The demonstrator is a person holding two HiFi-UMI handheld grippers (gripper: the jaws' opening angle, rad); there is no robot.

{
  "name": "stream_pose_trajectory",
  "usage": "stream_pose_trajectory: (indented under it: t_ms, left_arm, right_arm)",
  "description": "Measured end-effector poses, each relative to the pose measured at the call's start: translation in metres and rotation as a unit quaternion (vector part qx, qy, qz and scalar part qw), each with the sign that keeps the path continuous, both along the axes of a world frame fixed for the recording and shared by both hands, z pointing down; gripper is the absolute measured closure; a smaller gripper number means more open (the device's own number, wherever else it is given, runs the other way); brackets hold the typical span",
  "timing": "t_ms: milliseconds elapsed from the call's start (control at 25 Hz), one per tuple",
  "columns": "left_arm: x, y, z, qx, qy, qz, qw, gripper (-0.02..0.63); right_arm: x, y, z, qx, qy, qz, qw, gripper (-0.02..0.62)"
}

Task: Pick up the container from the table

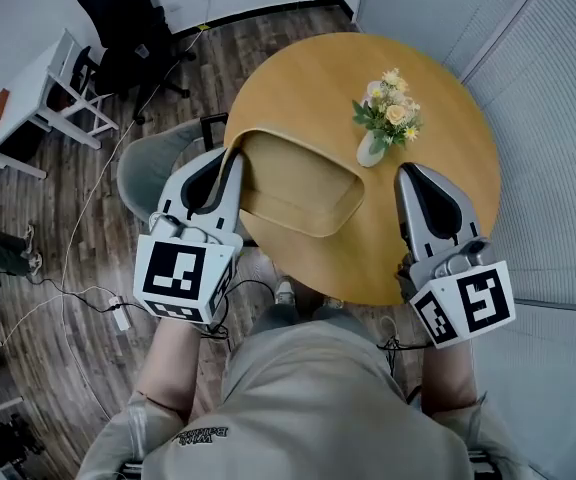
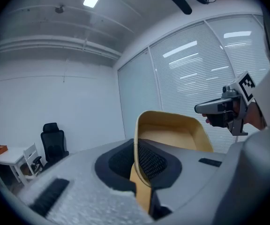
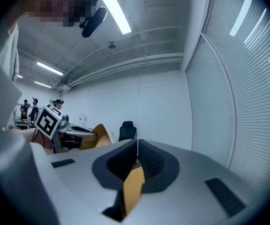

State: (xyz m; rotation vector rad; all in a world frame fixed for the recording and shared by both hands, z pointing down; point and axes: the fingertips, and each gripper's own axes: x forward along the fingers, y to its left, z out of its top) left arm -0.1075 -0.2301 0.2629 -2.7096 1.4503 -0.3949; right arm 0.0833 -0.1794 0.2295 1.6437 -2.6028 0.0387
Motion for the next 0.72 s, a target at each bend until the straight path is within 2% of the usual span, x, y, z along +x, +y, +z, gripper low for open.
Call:
stream_pose_trajectory:
  t_ms: [200, 400, 600, 720]
  left_arm:
    - [-0.007, 0.016, -0.023, 0.028, 0.009, -0.008, 0.9995, 0.578]
    - [-0.005, 0.027, -0.024, 0.038, 0.015, -0.011, 0.9991, 0.578]
    - [-0.006, 0.037, -0.018, 0.029, 0.017, -0.012, 0.9994, 0.578]
    - [-0.004, 0.041, -0.014, 0.026, 0.017, -0.013, 0.9994, 0.578]
  right_arm:
    - [0.001, 0.021, -0.02, 0.022, 0.002, -0.002, 1.0, 0.565]
    - [0.005, 0.032, -0.015, 0.013, -0.004, -0.007, 1.0, 0.565]
    - [0.004, 0.043, -0.007, 0.016, 0.043, -0.005, 0.999, 0.565]
    - [0.008, 0.045, 0.001, 0.016, 0.051, -0.002, 0.999, 0.565]
